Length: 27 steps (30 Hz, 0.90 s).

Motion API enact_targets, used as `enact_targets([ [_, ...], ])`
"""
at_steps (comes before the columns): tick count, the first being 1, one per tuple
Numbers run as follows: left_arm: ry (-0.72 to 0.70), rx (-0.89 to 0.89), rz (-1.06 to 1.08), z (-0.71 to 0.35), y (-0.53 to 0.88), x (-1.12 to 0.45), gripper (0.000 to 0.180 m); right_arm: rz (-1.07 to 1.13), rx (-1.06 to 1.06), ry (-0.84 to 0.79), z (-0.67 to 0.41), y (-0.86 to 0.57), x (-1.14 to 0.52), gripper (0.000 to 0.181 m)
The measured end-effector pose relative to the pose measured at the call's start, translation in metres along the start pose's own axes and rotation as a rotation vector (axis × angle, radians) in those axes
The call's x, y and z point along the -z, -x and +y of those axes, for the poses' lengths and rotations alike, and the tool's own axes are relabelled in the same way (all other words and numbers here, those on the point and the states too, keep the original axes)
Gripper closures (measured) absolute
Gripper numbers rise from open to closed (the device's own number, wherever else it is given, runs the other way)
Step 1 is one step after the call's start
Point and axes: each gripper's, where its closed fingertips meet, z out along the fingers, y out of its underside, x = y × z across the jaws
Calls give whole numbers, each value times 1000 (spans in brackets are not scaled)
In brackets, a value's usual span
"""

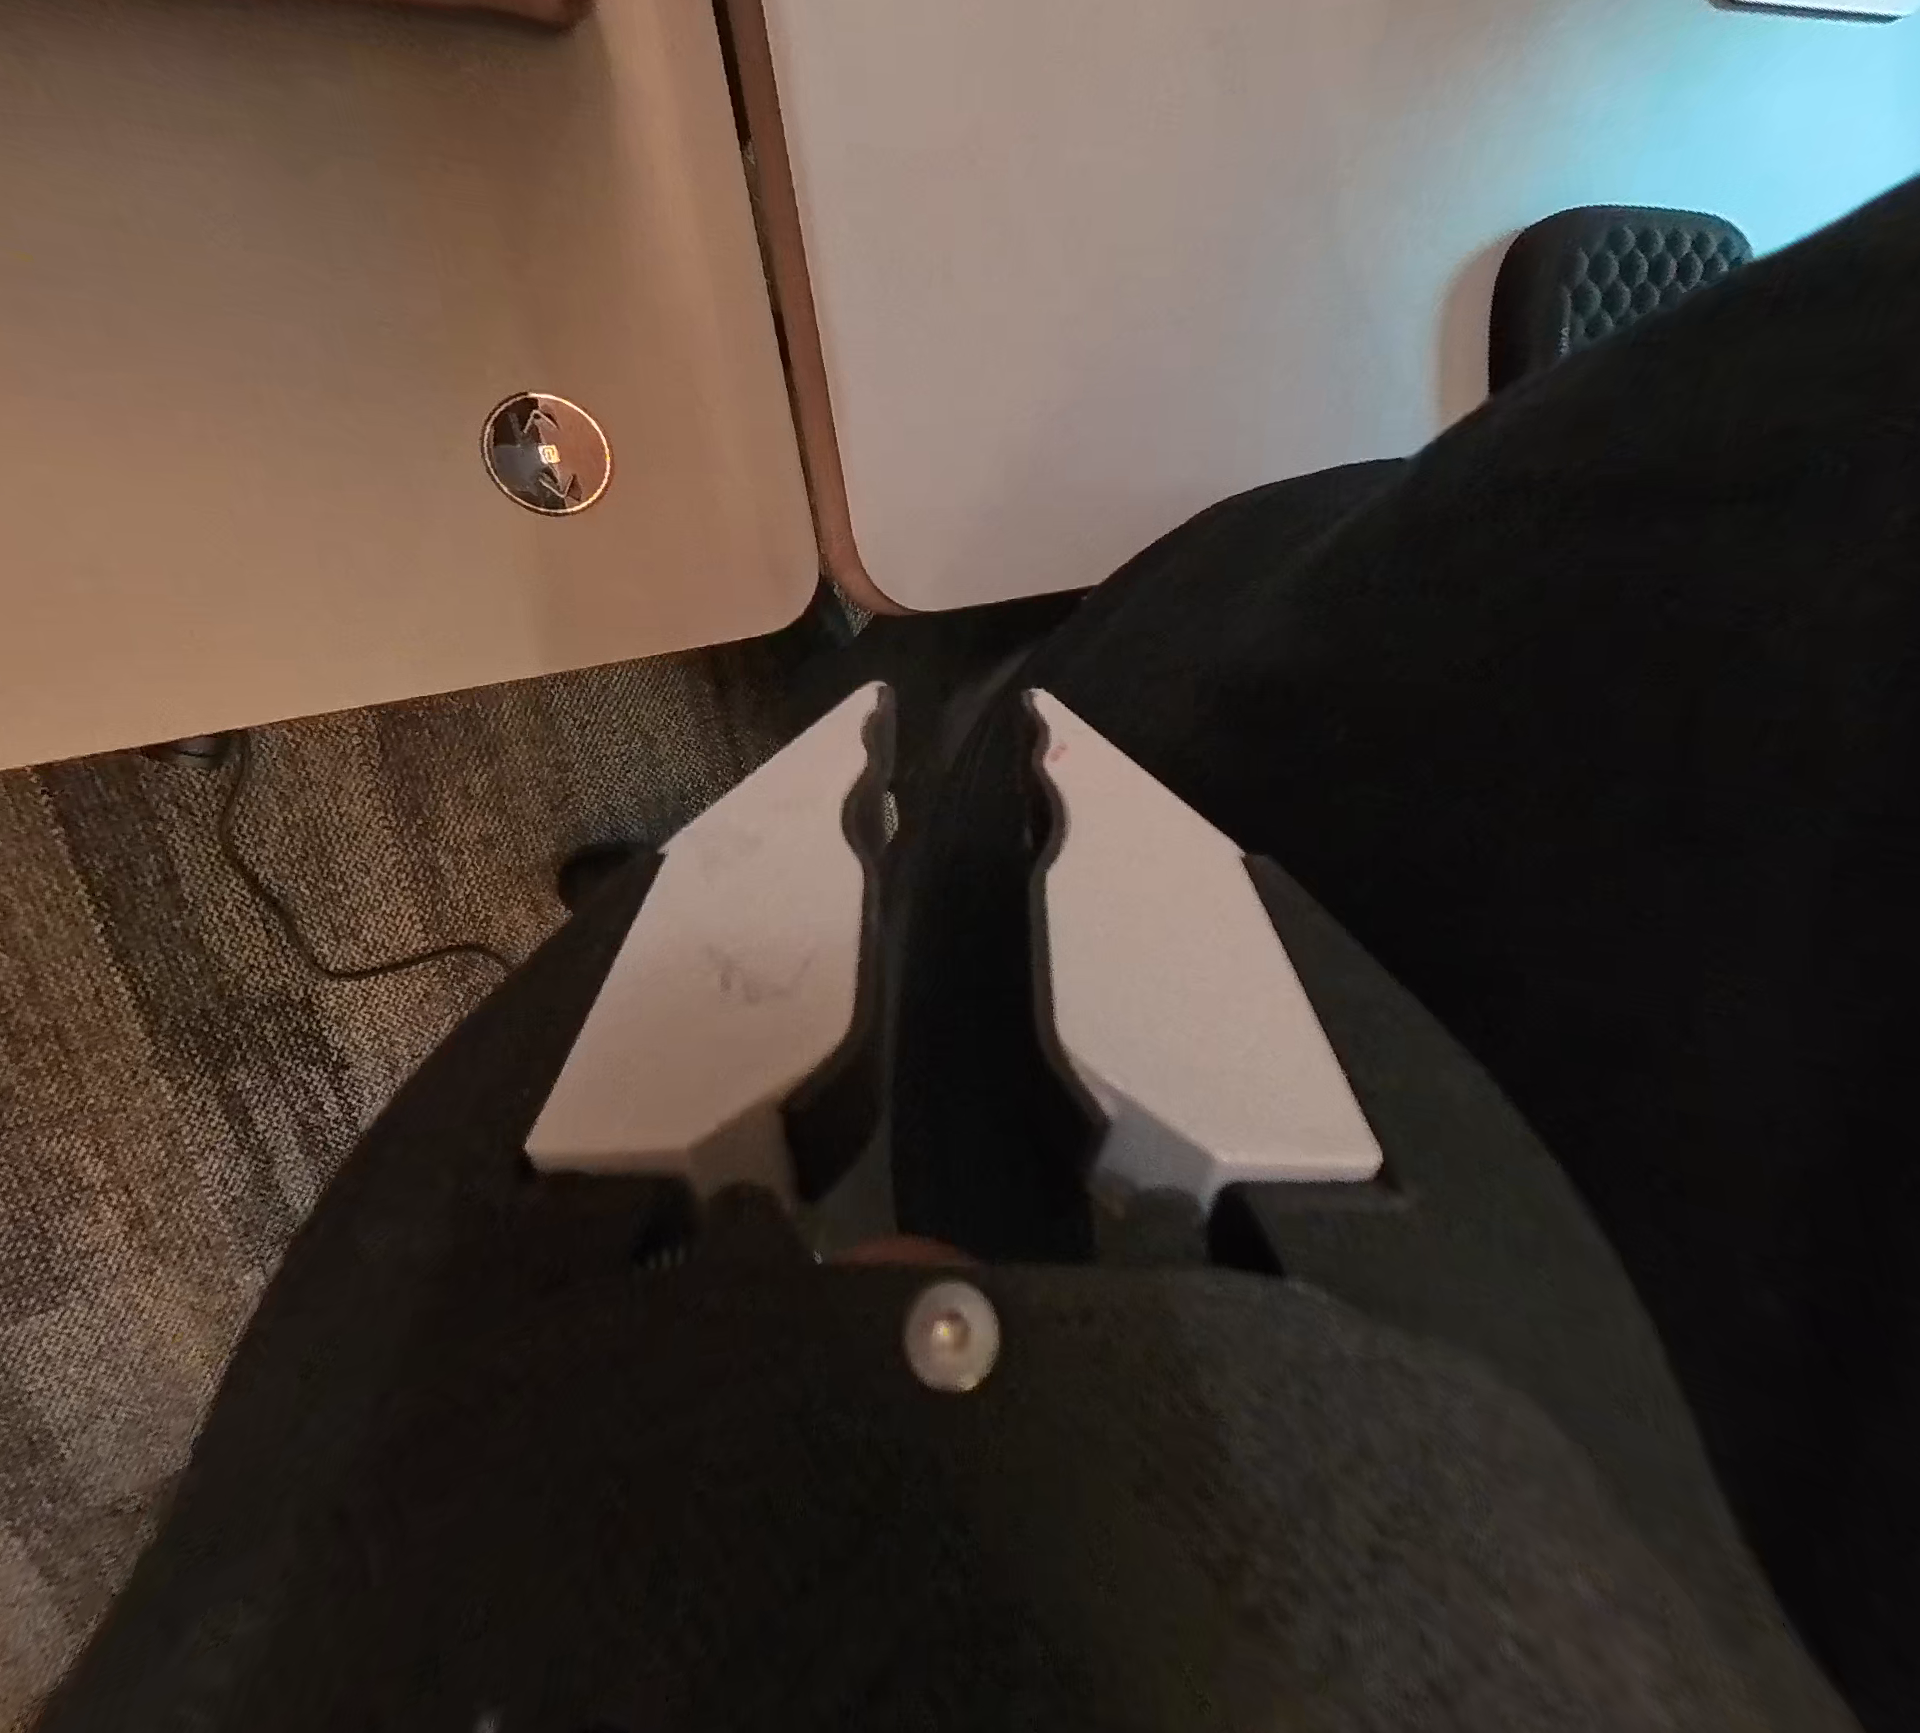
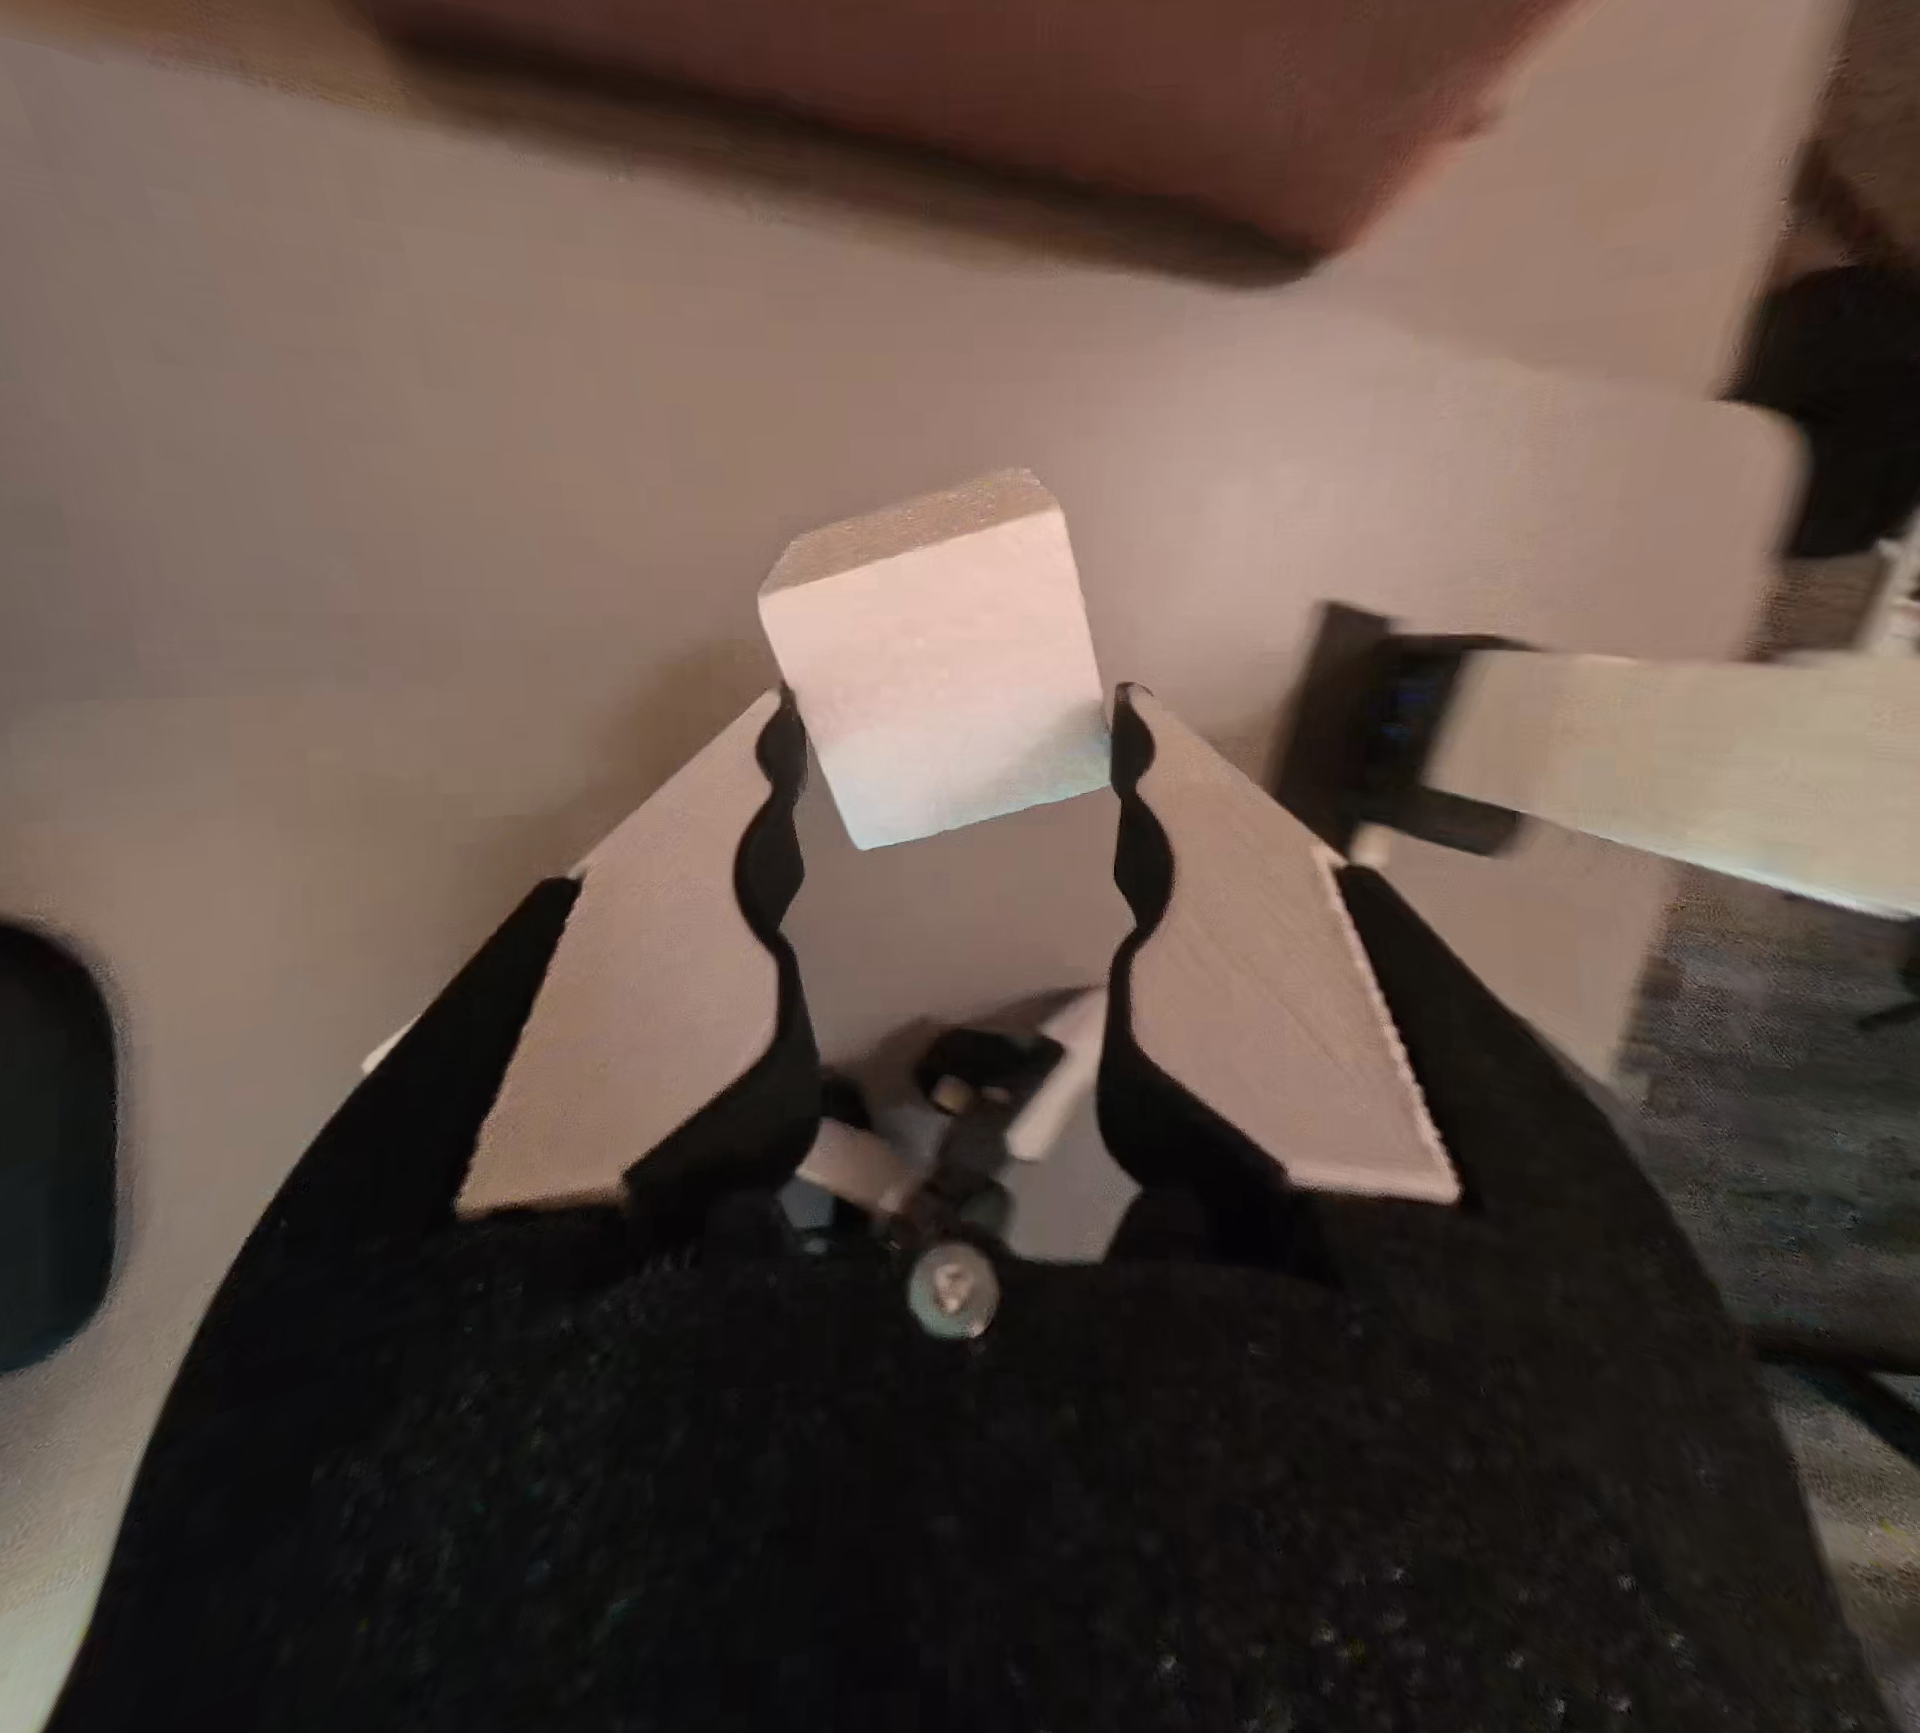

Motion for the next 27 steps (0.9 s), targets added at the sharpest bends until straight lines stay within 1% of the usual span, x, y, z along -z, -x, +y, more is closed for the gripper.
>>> enact_targets([
  [2,3,3,-1,2,-2,-1,159,82,-94,-39,-18,-54,41,123],
  [4,6,5,0,4,-4,-4,159,150,-194,-25,-27,-102,74,123],
  [6,7,7,1,4,-7,-6,159,173,-259,65,-26,-137,91,123],
  [10,7,4,-2,2,-12,-8,159,165,-253,262,-20,-174,90,123],
  [13,4,7,-14,2,-12,-8,159,139,-257,366,-14,-187,79,123],
  [15,-3,21,-15,3,-13,-6,158,136,-254,403,-9,-194,73,122],
  [24,3,57,-19,13,-11,-5,159,135,-318,401,6,-201,51,122],
  [27,3,55,-16,12,-11,-5,159,114,-338,373,4,-198,47,122],
])
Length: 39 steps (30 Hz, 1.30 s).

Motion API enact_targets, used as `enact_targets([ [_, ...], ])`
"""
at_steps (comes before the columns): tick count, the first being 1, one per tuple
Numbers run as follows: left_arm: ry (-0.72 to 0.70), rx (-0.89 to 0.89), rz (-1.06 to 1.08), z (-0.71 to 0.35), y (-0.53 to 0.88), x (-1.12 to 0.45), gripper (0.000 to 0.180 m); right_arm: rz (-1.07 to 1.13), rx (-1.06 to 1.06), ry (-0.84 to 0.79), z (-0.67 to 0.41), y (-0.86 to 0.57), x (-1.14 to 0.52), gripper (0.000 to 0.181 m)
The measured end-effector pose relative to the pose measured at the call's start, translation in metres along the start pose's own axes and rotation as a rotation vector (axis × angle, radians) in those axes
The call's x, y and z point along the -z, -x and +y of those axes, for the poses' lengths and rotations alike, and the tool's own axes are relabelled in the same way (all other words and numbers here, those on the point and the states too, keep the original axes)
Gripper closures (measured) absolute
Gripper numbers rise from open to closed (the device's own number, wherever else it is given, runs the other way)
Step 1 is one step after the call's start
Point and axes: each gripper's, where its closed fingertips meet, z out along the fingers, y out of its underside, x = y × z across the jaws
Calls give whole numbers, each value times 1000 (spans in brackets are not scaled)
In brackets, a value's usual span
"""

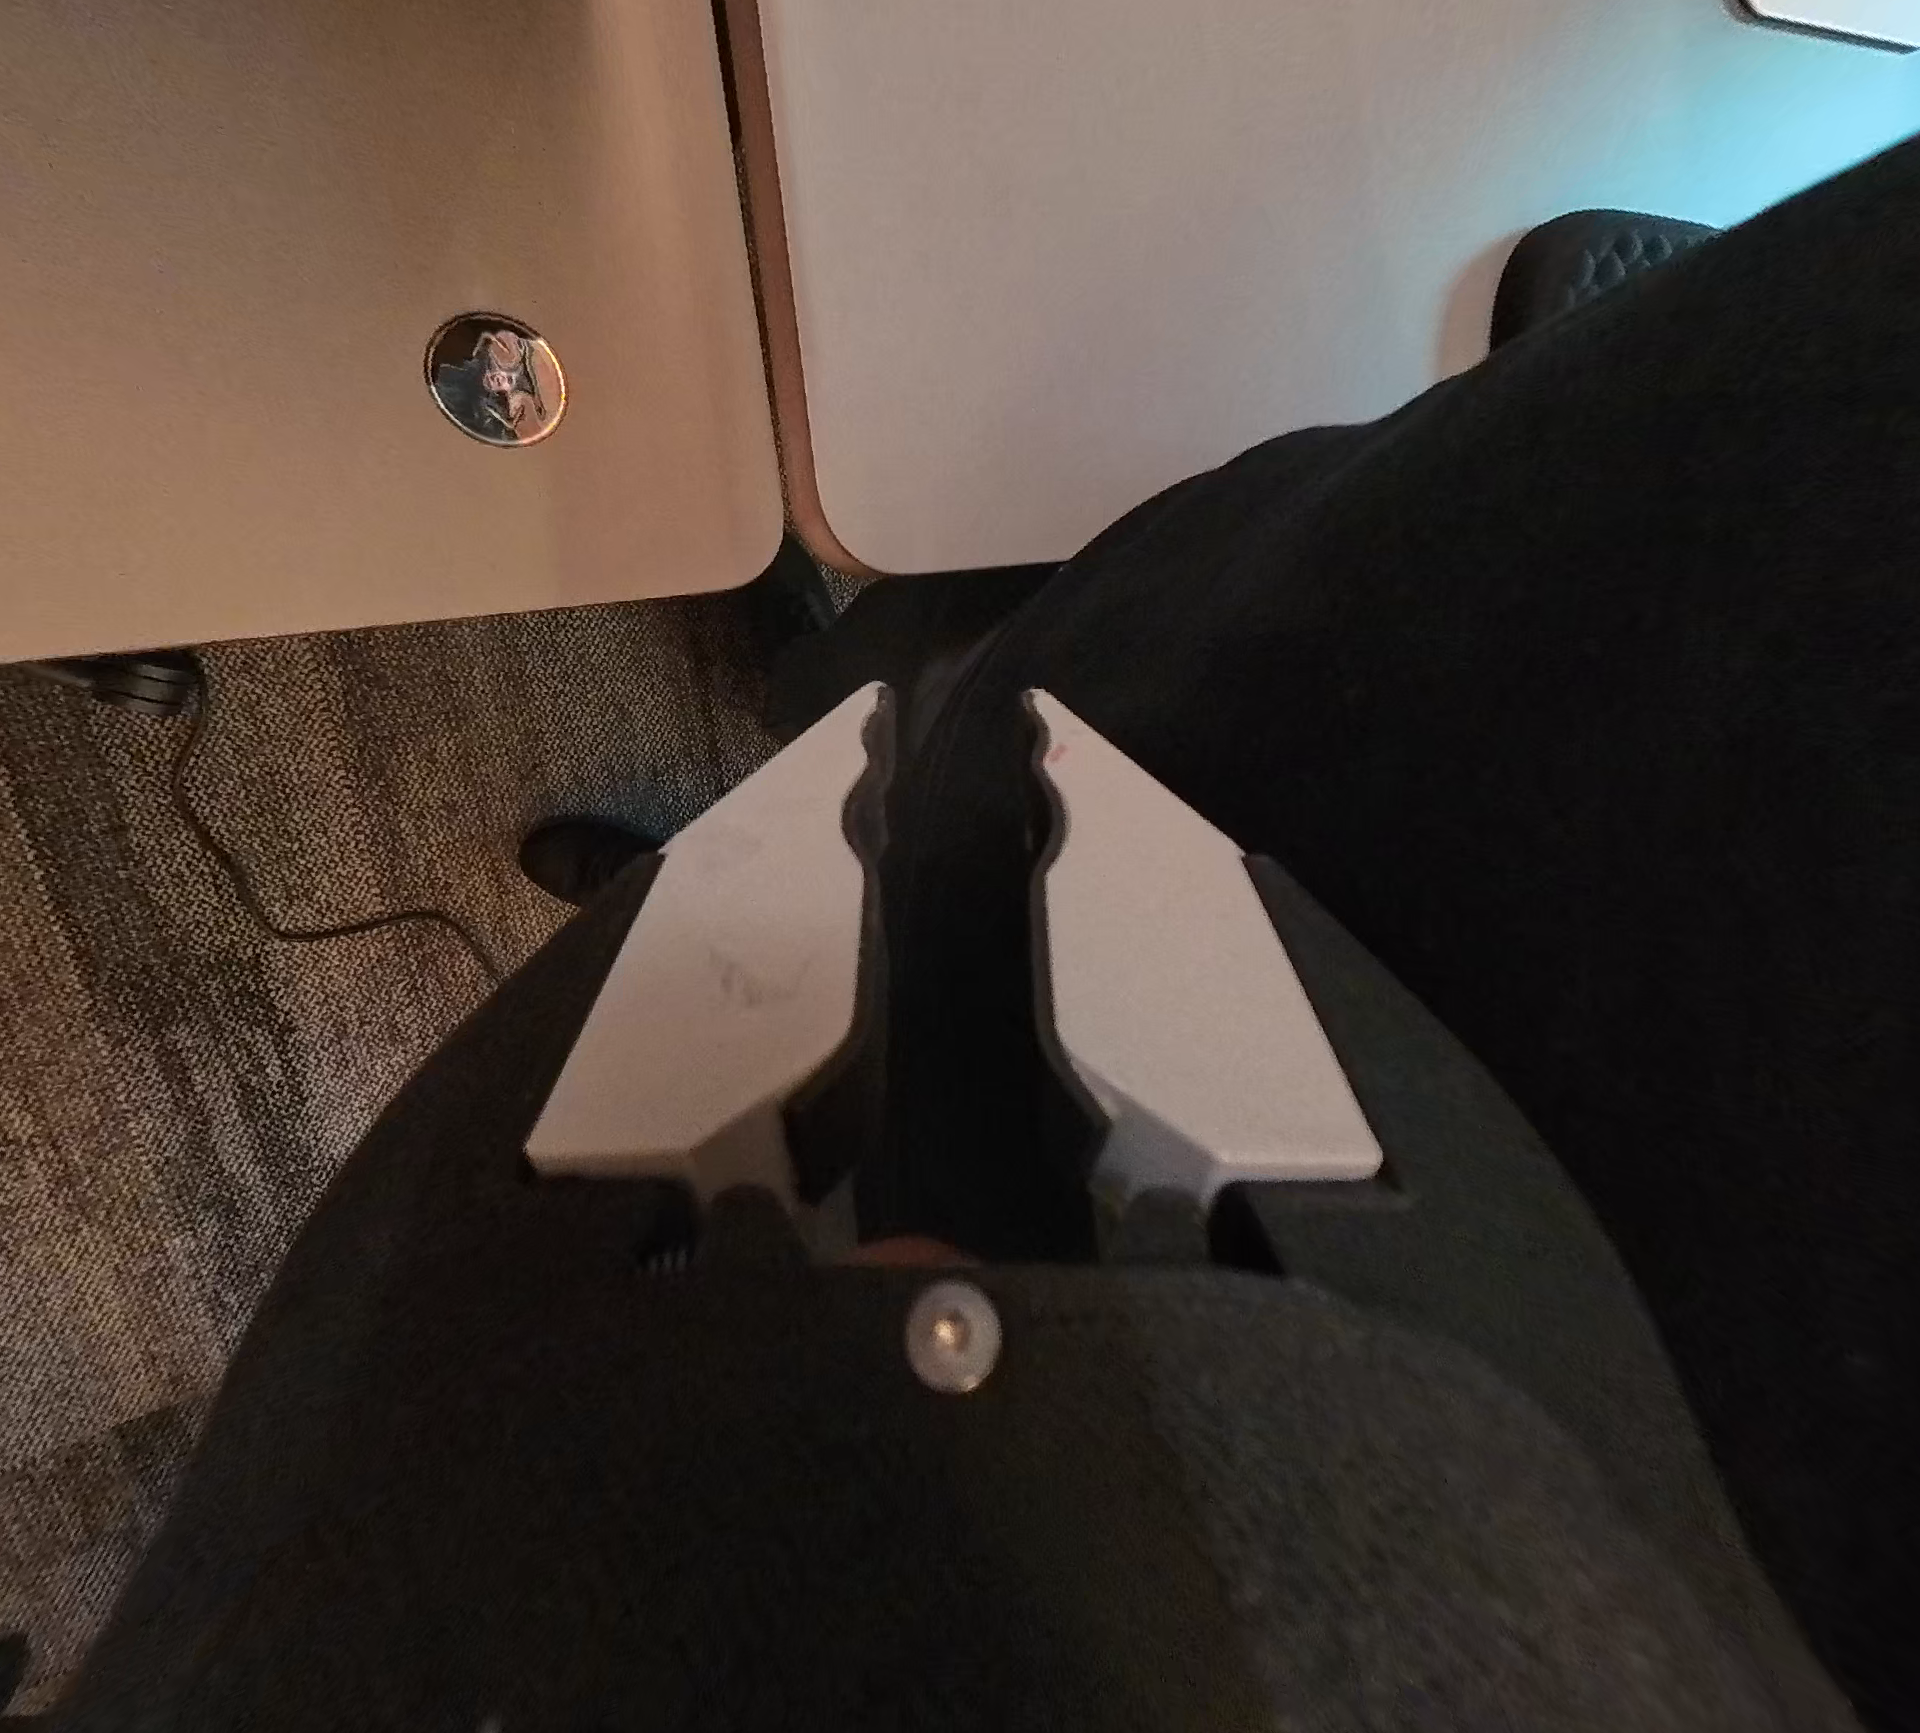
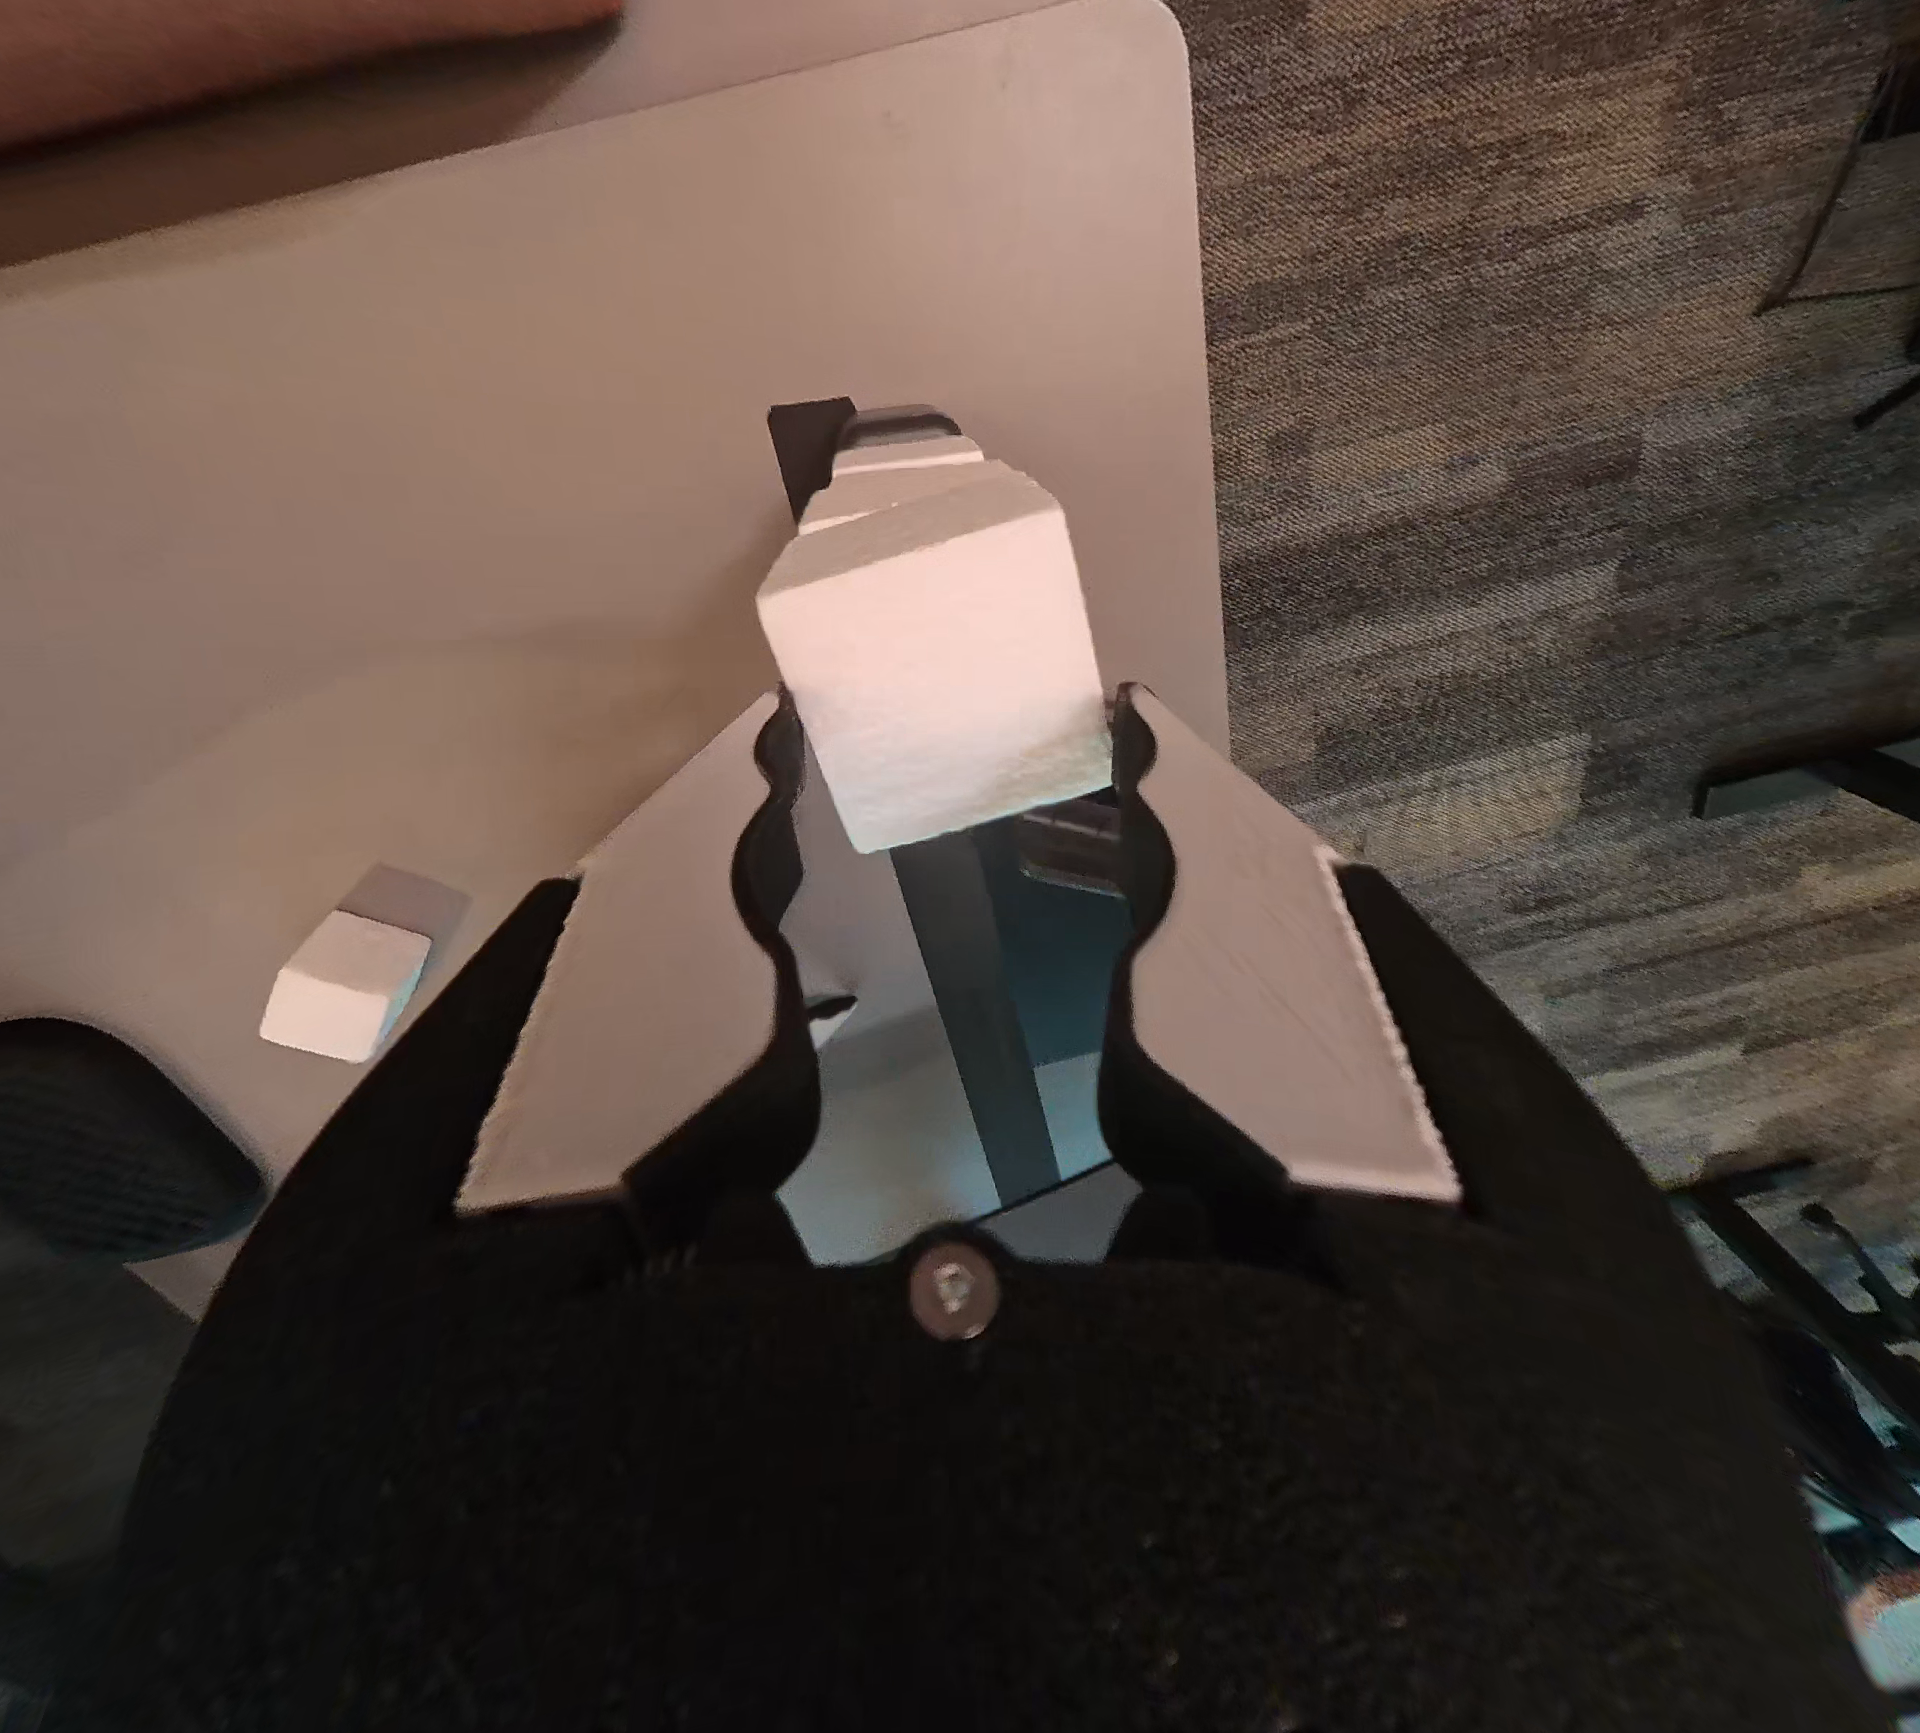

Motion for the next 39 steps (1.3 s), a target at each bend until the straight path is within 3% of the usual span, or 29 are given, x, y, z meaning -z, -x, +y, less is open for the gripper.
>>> enact_targets([
  [16,-1,-27,-4,-4,1,2,159,-2,-8,-44,2,-4,9,117],
  [23,-3,-46,20,-9,2,0,158,53,-6,-270,19,14,54,117],
  [28,14,-97,43,-15,2,-5,159,-28,138,-291,62,97,53,115],
  [33,21,-136,80,-22,1,-10,158,-140,297,-117,135,215,-21,123],
  [39,57,-204,103,-21,0,-11,159,-209,410,127,215,297,-96,115],
])
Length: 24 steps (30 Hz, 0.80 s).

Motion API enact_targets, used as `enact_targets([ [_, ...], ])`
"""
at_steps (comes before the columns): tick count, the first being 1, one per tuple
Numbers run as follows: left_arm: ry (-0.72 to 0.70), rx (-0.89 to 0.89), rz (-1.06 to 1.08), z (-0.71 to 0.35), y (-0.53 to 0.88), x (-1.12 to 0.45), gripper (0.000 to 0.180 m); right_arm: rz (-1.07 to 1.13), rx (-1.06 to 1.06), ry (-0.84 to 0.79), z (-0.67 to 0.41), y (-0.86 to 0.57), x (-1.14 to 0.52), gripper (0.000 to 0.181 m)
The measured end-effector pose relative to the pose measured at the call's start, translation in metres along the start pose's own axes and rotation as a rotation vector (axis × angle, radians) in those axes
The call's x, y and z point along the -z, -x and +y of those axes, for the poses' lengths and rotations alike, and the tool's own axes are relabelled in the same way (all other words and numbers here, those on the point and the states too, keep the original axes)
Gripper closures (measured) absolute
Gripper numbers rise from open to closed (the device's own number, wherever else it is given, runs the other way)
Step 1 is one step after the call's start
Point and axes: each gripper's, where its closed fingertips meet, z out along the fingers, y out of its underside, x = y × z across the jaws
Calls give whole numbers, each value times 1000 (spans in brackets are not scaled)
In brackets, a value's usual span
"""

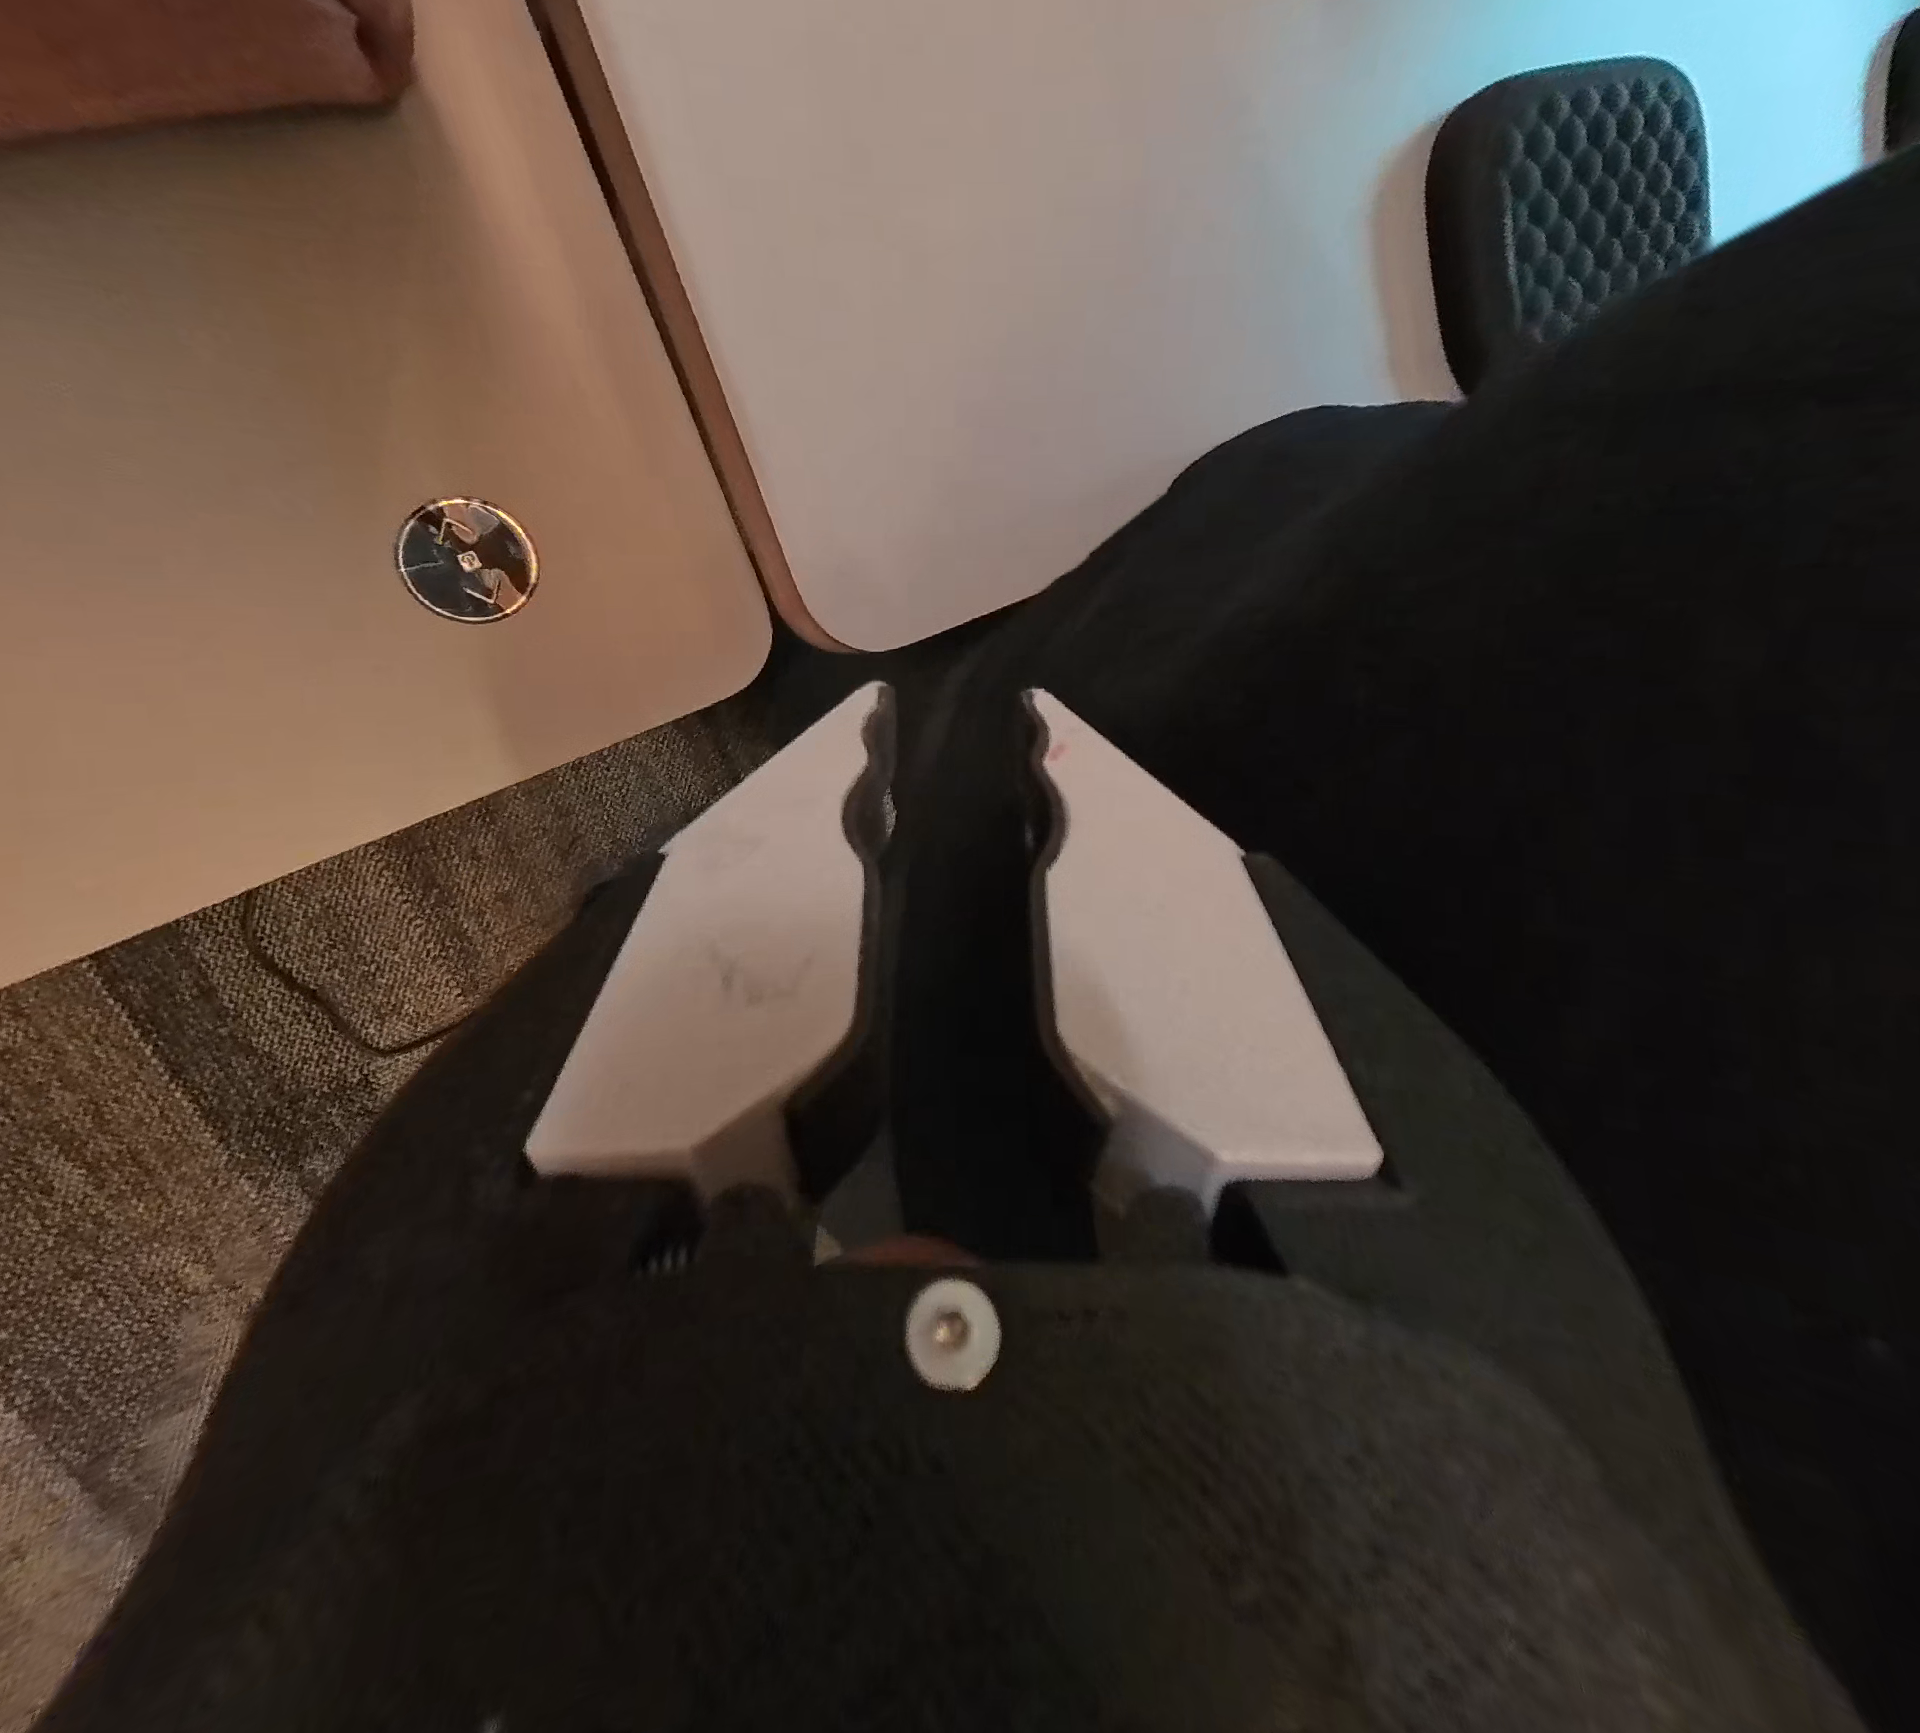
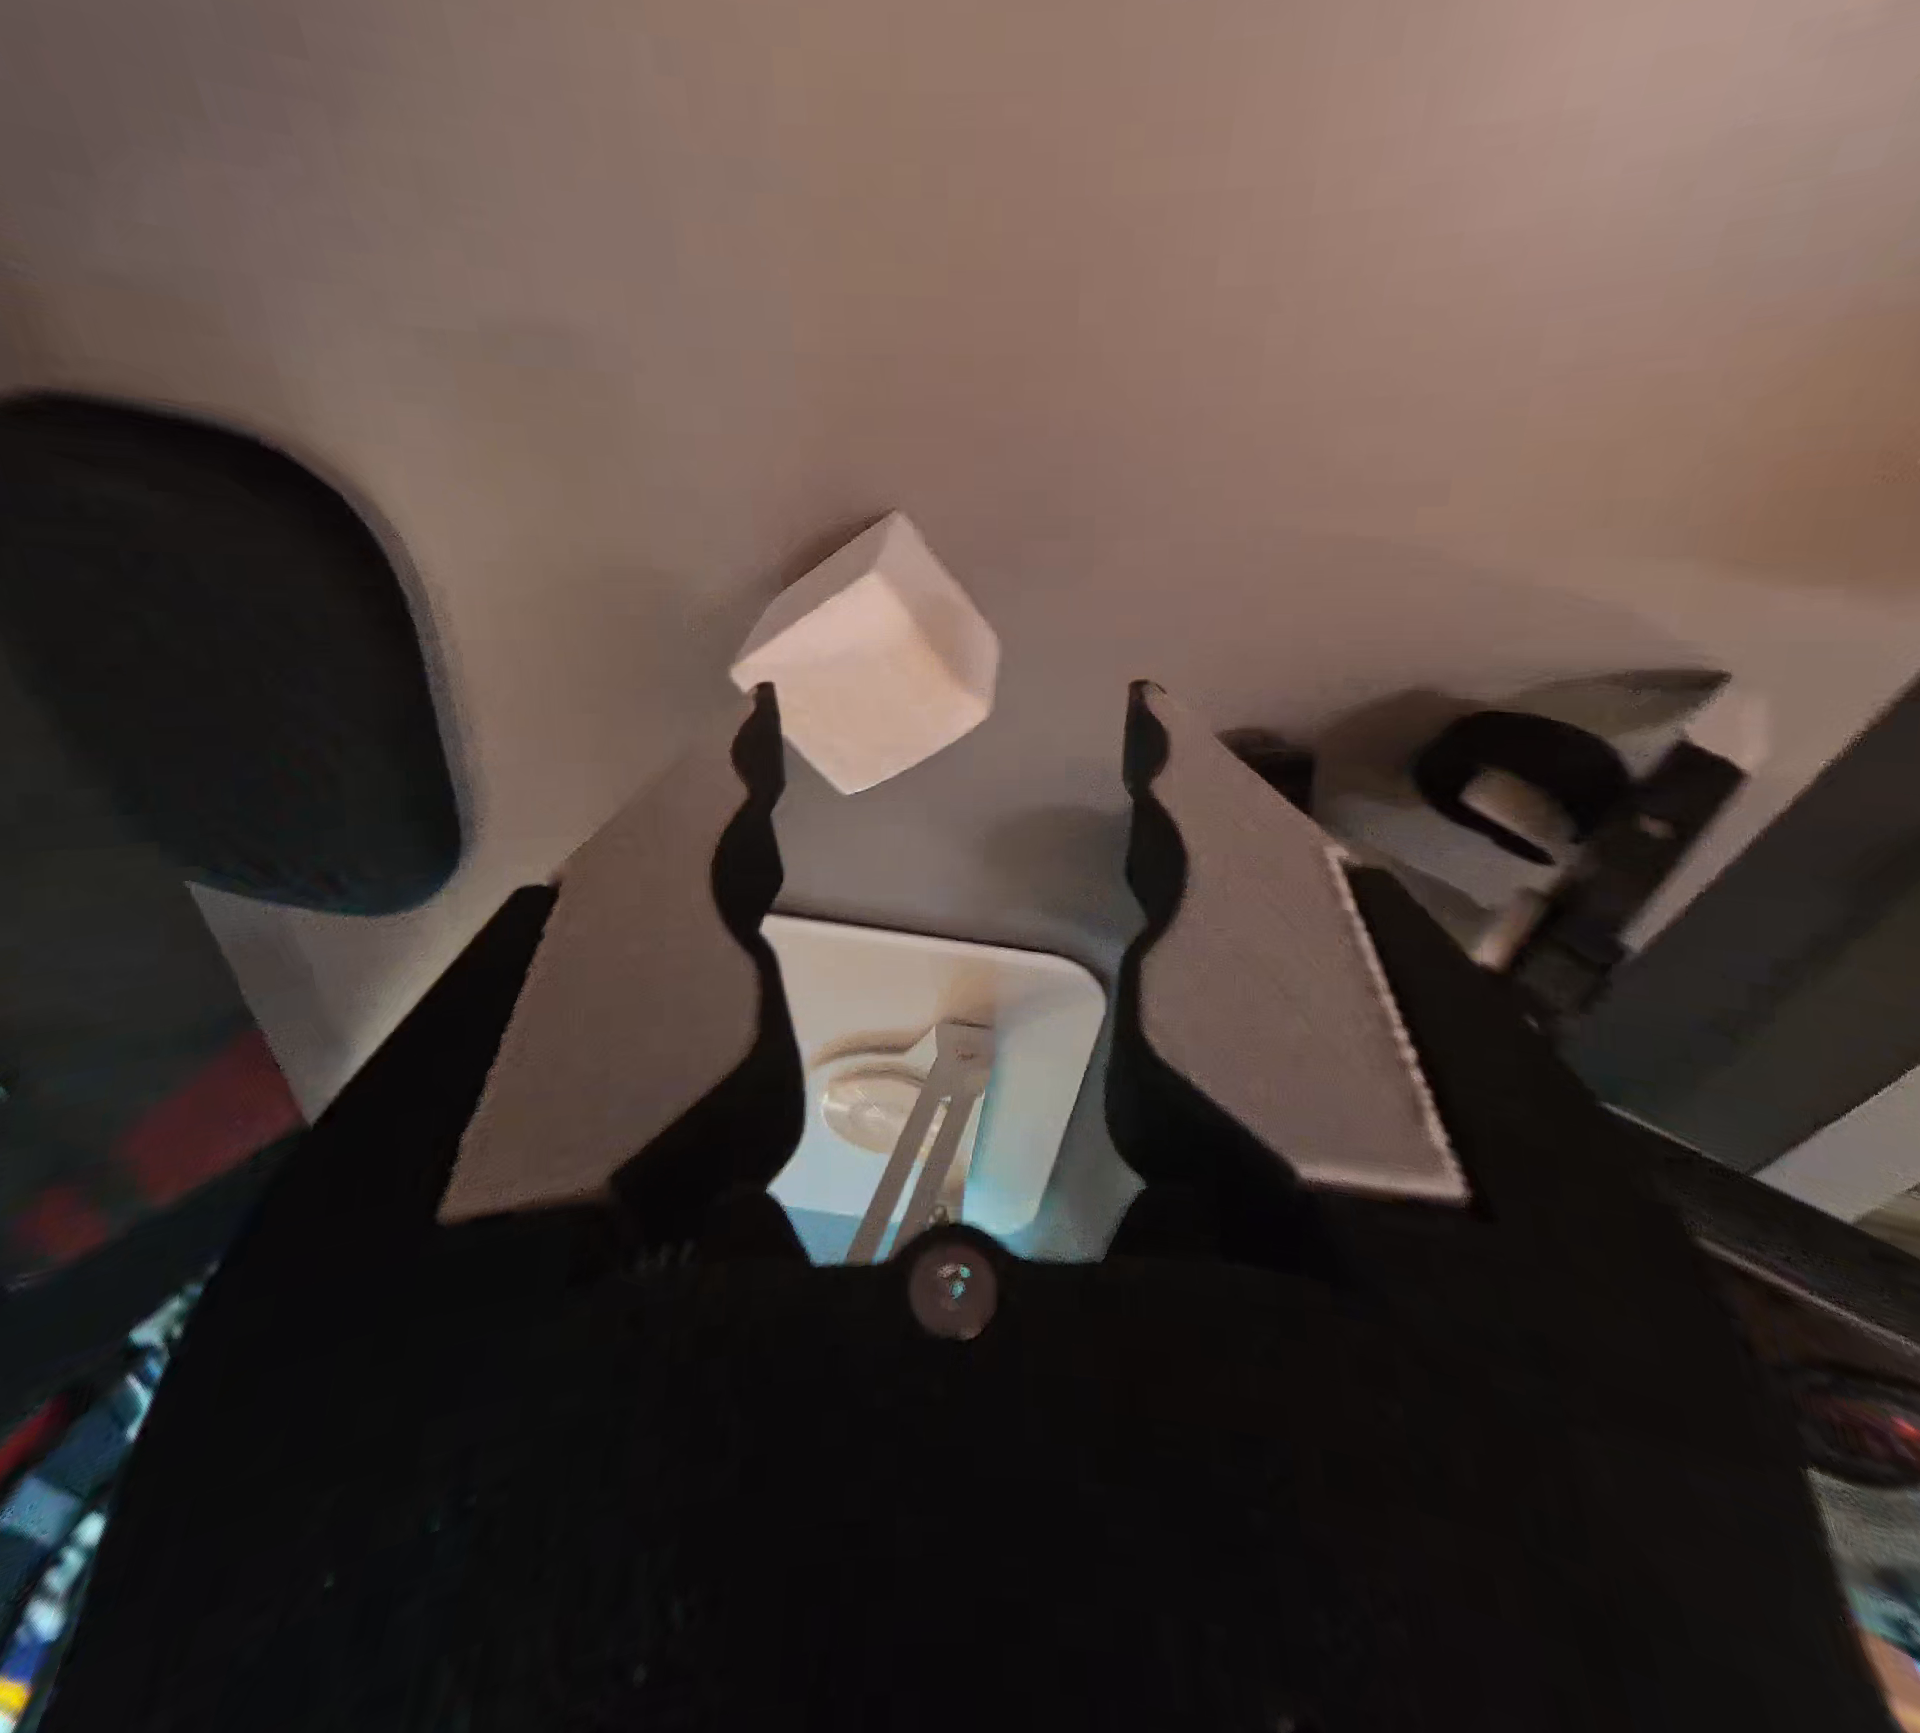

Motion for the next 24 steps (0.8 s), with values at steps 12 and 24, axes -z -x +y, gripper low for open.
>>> enact_targets([
  [12,-22,-11,-12,7,12,14,159,82,255,272,27,20,-60,115],
  [24,-37,27,-11,17,8,11,159,-70,-117,62,1,27,-55,115],
])
